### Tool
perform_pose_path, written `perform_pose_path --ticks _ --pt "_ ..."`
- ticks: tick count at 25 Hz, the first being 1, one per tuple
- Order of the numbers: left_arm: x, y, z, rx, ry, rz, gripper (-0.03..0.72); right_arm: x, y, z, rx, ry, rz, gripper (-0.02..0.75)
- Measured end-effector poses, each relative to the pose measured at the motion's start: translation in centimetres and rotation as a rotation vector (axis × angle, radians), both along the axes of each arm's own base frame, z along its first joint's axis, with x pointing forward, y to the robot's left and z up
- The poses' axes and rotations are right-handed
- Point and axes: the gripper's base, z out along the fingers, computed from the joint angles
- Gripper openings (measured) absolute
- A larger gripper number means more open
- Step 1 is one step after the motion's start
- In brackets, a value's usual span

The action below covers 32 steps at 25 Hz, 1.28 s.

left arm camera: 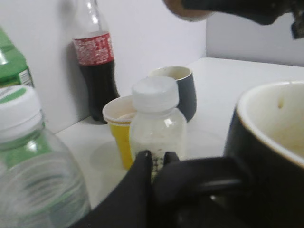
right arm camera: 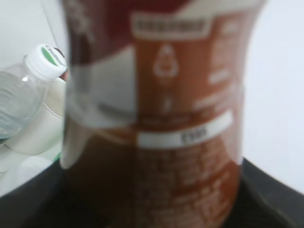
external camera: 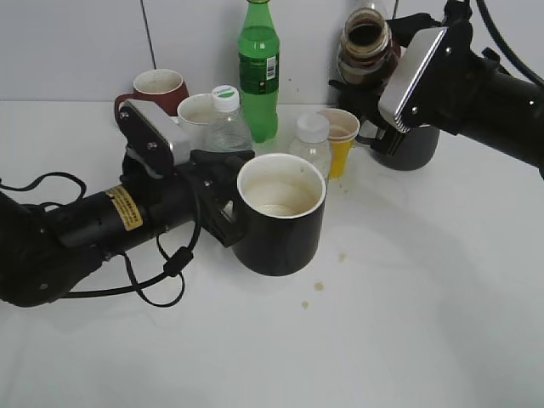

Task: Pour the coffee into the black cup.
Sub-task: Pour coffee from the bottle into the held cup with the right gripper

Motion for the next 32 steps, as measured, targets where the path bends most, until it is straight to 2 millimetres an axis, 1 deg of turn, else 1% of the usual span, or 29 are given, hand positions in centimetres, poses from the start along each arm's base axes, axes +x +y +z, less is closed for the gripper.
perform_pose_path --ticks 9,14,19,32 --pt "0.8 -1.3 1.2 -0.055 -0.011 -0.077 0.045 -0.3 0.4 -0.2 -0.1 -0.066 0.052 0.503" --pt "0.4 -2.0 1.4 -0.058 -0.015 -0.111 0.045 -0.2 0.3 -0.2 -0.157 -0.122 0.05 0.503" --pt "0.1 -3.4 2.0 -0.07 -0.041 -0.155 0.045 -0.2 0.3 -0.2 -0.204 -0.169 0.049 0.503" --pt "0.0 -3.6 2.3 -0.059 -0.052 -0.179 0.045 -0.2 0.3 -0.3 -0.295 -0.255 0.044 0.503"
